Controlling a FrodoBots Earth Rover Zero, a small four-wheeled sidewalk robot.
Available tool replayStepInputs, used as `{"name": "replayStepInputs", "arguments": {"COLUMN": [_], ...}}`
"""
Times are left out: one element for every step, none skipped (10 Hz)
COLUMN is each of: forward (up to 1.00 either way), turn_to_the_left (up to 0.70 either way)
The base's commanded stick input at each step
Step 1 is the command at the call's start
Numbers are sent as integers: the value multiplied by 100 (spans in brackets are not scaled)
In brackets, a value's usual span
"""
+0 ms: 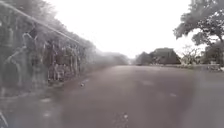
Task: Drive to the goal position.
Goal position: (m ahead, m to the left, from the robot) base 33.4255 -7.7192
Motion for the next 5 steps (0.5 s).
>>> {"name": "replayStepInputs", "arguments": {"forward": [100, 100, 100, 100, 100], "turn_to_the_left": [1, 28, 16, 4, 0]}}
